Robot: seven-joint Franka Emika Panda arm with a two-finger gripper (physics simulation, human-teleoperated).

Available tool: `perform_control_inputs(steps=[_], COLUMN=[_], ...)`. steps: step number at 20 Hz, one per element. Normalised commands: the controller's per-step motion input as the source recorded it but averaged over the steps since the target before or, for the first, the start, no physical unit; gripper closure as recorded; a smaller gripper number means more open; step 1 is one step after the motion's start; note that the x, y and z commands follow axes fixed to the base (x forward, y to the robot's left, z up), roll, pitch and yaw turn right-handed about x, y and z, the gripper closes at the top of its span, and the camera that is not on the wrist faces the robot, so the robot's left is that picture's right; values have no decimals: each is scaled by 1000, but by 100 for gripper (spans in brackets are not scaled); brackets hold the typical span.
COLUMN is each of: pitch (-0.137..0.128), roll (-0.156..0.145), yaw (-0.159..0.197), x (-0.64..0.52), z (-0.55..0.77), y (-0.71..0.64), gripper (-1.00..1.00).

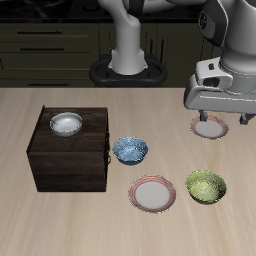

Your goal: Place the green bowl onto the plate that is on the left side of the table

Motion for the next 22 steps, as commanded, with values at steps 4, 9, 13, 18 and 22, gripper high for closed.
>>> perform_control_inputs(steps=[4, 9, 13, 18, 22], pitch=[-10, -23, 15, 11, 20], roll=[0, -1, -9, -24, -10], yaw=[8, 30, -20, -8, -13], x=[33, 113, 187, 142, 92], z=[37, 69, 20, -57, -207], y=[-99, -87, -148, -145, -73], gripper=[-100, -100, -100, -100, -100])
